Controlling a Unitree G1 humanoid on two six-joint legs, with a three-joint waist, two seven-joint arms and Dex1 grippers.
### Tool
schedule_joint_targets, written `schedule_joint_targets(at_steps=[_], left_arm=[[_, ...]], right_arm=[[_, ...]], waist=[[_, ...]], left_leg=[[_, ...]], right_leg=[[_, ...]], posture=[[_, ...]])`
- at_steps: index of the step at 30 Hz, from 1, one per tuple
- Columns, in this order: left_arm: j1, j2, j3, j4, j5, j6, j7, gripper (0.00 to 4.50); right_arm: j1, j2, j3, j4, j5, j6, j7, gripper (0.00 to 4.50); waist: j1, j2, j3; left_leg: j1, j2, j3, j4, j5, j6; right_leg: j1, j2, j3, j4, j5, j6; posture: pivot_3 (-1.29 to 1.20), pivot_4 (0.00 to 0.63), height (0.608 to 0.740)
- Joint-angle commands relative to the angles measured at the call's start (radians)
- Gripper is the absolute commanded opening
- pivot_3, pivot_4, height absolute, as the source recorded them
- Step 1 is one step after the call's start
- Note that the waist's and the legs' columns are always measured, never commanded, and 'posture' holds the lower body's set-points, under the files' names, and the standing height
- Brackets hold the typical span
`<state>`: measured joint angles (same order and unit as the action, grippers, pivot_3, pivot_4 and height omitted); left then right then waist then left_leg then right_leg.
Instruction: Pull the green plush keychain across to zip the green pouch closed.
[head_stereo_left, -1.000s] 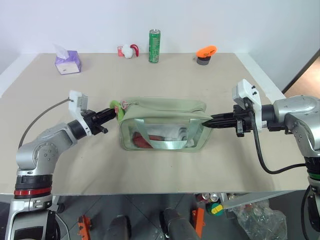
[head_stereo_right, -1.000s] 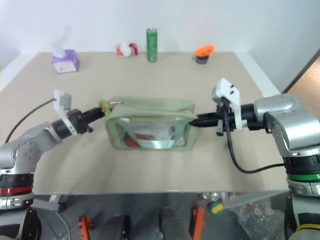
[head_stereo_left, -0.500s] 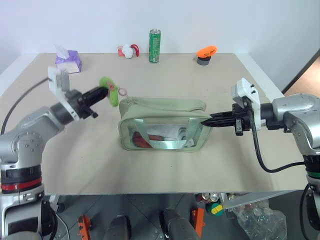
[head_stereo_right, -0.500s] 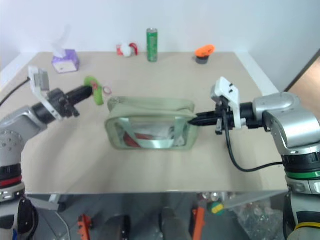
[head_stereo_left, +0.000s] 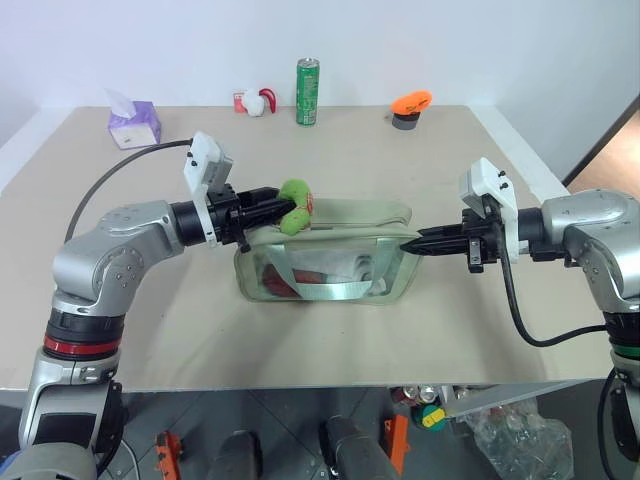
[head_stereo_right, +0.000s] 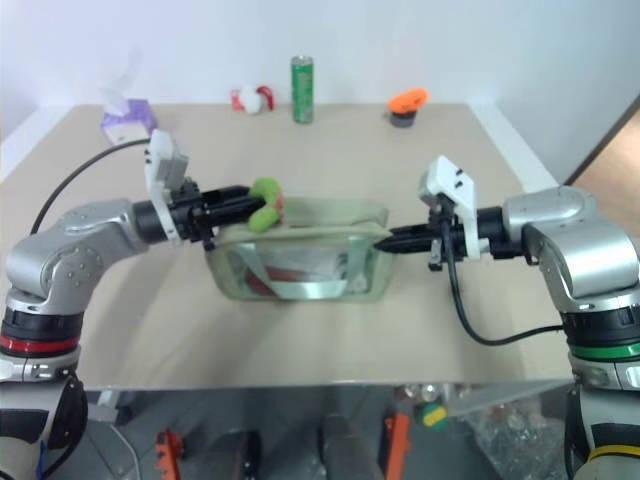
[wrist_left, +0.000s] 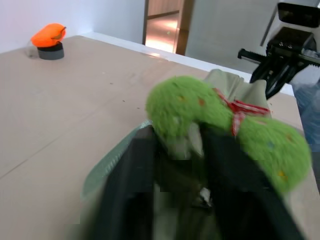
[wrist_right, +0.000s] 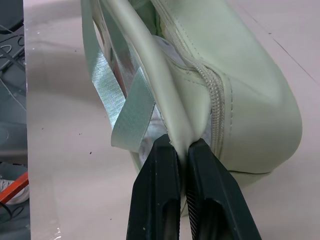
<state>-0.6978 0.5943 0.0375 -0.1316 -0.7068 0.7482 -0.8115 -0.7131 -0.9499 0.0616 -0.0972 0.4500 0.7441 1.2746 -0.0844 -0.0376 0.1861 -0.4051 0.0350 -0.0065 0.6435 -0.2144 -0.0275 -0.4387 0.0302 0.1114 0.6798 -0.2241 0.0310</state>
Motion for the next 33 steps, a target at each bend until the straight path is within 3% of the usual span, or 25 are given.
schedule_joint_targets(at_steps=[1, 10, 14, 20, 32, 33], left_arm=[[-0.023, 0.013, 0.045, 0.017, 0.005, 0.000, 0.012, 2.96], [0.033, 0.082, 0.210, -0.027, -0.101, 0.031, -0.015, 2.96], [0.189, 0.162, 0.324, -0.077, -0.165, 0.060, -0.088, 2.96], [0.391, 0.224, 0.290, -0.186, -0.151, 0.035, -0.172, 2.96], [0.404, 0.173, 0.217, -0.176, -0.121, 0.010, -0.143, 2.96], [0.392, 0.165, 0.207, -0.162, -0.112, 0.004, -0.140, 2.72]], right_arm=[[0.003, -0.012, -0.022, -0.039, 0.014, 0.004, -0.005, 0.00], [-0.019, -0.003, -0.005, -0.025, 0.010, -0.003, -0.003, 0.00], [-0.033, 0.003, 0.007, -0.016, 0.005, -0.009, 0.005, 0.00], [-0.044, 0.008, 0.016, -0.005, 0.000, -0.013, 0.016, 0.00], [-0.047, 0.006, 0.015, -0.009, 0.001, -0.011, 0.022, 0.00], [-0.047, 0.005, 0.015, -0.011, 0.001, -0.010, 0.022, 0.00]], waist=[[0.000, 0.000, 0.000], [-0.001, 0.000, 0.000], [-0.009, 0.000, 0.000], [-0.012, -0.001, 0.000], [-0.013, -0.001, 0.001], [-0.013, -0.001, 0.001]], left_leg=[[0.000, 0.000, 0.000, 0.000, 0.000, 0.000], [0.000, 0.001, 0.000, 0.000, 0.000, 0.000], [0.000, 0.001, 0.000, -0.001, 0.000, 0.000], [0.000, 0.001, 0.000, -0.002, 0.000, 0.000], [0.000, 0.001, 0.000, -0.002, 0.000, 0.000], [0.000, 0.001, 0.000, -0.002, 0.000, 0.000]], right_leg=[[0.000, 0.000, 0.000, 0.000, 0.000, 0.000], [-0.001, 0.000, 0.000, 0.000, 0.000, 0.000], [-0.001, 0.000, -0.001, 0.000, -0.001, 0.000], [-0.001, -0.001, -0.001, 0.000, -0.002, -0.002], [-0.001, 0.000, -0.001, 0.000, -0.002, -0.002], [-0.001, 0.000, -0.001, 0.000, -0.002, -0.002]], posture=[[0.00, 0.150, 0.740], [0.00, 0.150, 0.740], [0.00, 0.150, 0.740], [0.00, 0.150, 0.740], [0.00, 0.150, 0.740], [0.00, 0.150, 0.740]])
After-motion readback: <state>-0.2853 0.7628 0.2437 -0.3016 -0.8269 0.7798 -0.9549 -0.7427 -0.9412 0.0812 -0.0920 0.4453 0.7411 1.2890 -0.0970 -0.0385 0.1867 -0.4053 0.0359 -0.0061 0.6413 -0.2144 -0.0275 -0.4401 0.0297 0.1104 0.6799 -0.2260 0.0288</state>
